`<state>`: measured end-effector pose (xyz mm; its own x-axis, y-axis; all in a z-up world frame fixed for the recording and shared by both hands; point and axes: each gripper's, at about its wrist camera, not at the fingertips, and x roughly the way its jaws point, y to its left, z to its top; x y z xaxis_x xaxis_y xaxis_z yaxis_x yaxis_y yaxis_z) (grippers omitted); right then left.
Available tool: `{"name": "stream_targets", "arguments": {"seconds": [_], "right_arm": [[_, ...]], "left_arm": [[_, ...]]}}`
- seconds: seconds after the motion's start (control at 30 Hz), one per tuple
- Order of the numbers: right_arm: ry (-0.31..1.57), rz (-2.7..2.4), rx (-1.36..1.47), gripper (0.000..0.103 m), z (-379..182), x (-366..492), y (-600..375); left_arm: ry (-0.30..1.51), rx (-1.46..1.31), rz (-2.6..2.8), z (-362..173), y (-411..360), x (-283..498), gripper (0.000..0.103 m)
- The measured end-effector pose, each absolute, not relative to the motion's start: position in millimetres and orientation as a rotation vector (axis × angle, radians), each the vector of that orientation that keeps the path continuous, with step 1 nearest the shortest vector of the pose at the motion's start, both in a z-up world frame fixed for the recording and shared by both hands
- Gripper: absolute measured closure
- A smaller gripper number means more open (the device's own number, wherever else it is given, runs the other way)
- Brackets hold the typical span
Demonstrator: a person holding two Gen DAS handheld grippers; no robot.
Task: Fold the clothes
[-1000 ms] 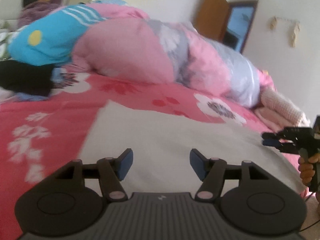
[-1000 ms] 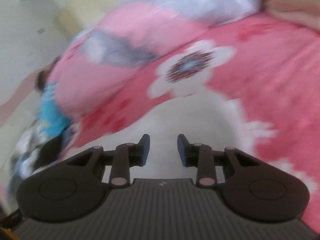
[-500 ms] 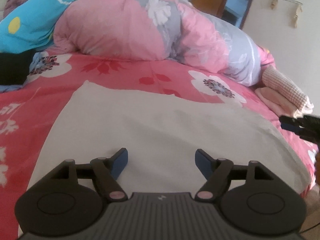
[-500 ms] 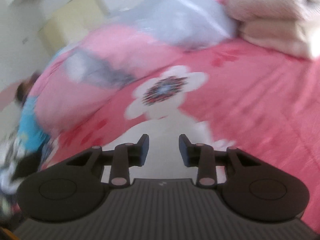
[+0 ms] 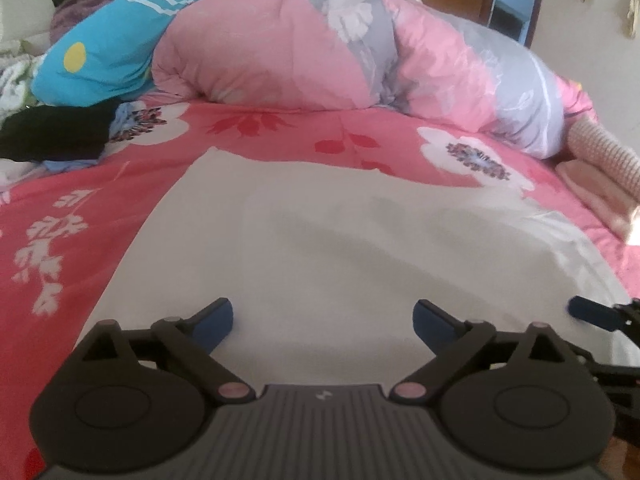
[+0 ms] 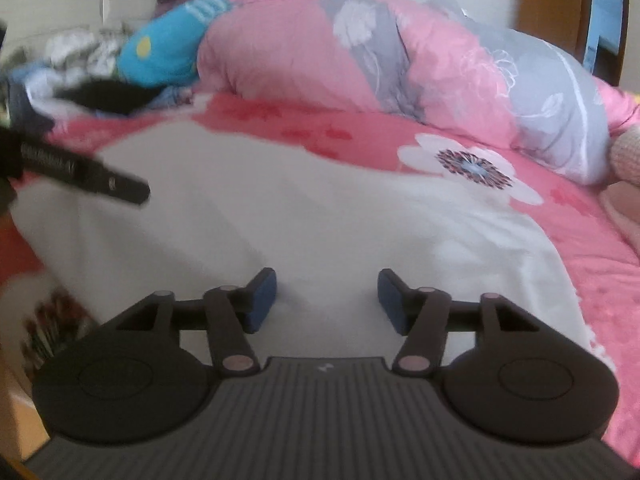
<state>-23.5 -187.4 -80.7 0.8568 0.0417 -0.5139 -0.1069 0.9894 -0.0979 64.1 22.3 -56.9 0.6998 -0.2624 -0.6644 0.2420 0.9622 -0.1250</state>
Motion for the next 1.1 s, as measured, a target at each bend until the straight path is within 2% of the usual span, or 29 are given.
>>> {"name": "stream_targets", "arguments": {"seconds": [0.23,0.37,1.1], "right_arm": [[0.504,0.077,-0.108,0.037,-74.8,-28.0,-189.0],[0.495,0.074,-0.082,0.022,-71.0,-9.9,-189.6],[0.604,0.124,-0.068,0.013,-101.9,69.8,-161.2]], "left_arm": [[0.771,-0.011,-0.223,-54.3,15.3,59.3,0.002],[0.789,-0.006,-0.203,-53.2,14.5,57.8,0.002],[0.830,-0.077,-0.108,-53.5,50.1,57.4,0.002]]}}
